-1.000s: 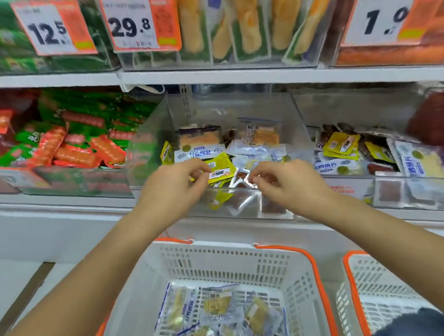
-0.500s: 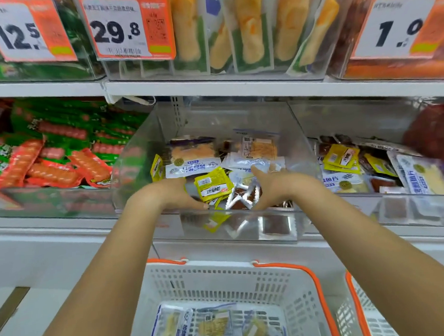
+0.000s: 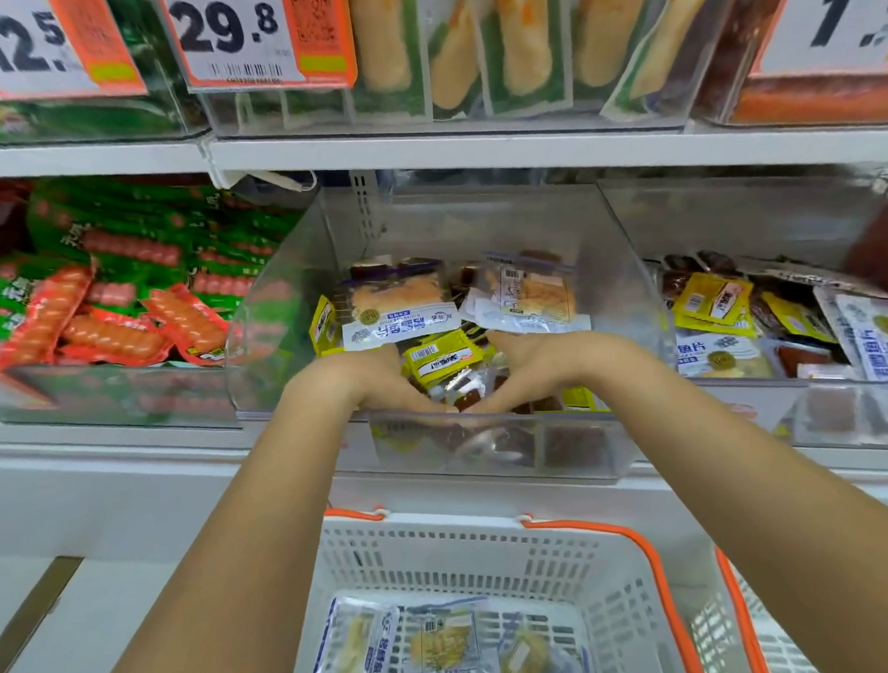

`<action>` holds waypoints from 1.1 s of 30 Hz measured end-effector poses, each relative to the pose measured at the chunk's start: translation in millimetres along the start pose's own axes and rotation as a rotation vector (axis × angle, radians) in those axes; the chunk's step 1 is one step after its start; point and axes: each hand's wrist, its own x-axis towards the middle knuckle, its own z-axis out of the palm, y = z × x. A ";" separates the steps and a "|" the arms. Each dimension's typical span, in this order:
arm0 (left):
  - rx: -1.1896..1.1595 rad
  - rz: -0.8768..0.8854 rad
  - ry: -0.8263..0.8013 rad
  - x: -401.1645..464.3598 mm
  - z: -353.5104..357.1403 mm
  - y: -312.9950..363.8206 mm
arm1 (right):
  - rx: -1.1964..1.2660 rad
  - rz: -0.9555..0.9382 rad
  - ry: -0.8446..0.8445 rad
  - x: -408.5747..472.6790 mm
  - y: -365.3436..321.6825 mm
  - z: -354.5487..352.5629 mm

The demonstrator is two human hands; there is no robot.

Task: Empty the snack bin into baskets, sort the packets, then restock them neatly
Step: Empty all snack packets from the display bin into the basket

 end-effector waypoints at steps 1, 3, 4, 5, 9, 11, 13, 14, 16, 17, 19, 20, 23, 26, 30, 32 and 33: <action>-0.044 0.010 0.026 11.4 3.2 -6.0 | 0.003 0.018 0.017 0.2 1.2 -0.1; -0.093 0.013 0.068 19.7 6.0 -8.4 | 0.006 0.069 0.056 4.0 3.9 2.2; -0.103 0.018 0.055 19.0 6.2 -6.4 | -0.011 0.096 0.048 5.5 3.1 4.5; -0.083 0.022 0.027 9.5 5.0 0.8 | -0.042 0.113 0.024 7.1 1.7 6.9; -0.089 -0.020 -0.006 7.9 8.6 9.8 | -0.093 0.049 0.036 7.0 -9.6 9.9; -0.032 -0.040 -0.015 8.8 8.1 8.4 | -0.044 0.010 0.087 5.9 -9.8 9.8; 0.020 -0.024 -0.074 4.1 3.1 7.1 | 0.006 0.007 0.091 5.5 -4.2 7.8; 0.030 -0.004 -0.091 2.5 1.2 6.8 | 0.005 0.030 0.064 4.4 -1.2 5.7; 0.050 0.004 -0.112 -0.4 -1.2 7.4 | -0.018 0.087 0.003 1.0 1.9 0.5; 0.080 0.004 -0.107 -1.1 0.0 7.2 | -0.031 0.102 -0.006 0.5 2.1 -0.8; 0.111 0.021 -0.090 0.9 3.1 7.7 | -0.045 0.099 0.008 1.2 0.5 -0.2; 0.113 0.041 -0.076 0.2 3.5 8.7 | -0.029 0.089 0.035 2.5 -0.3 1.3; 0.070 0.063 -0.040 1.8 1.2 6.4 | 0.127 0.078 0.123 5.5 1.5 4.5; -0.039 0.086 0.004 1.6 -5.4 1.1 | 0.312 0.051 0.150 4.8 3.5 -2.1; -0.108 0.132 0.024 4.4 -5.4 -0.8 | 0.284 0.003 0.081 7.4 -3.7 -1.2; -0.089 0.151 0.051 4.6 -2.4 4.0 | 0.302 -0.027 0.149 8.6 -6.5 2.8; -0.089 0.170 0.086 3.5 -2.3 5.0 | 0.320 -0.047 0.206 6.9 -7.2 2.4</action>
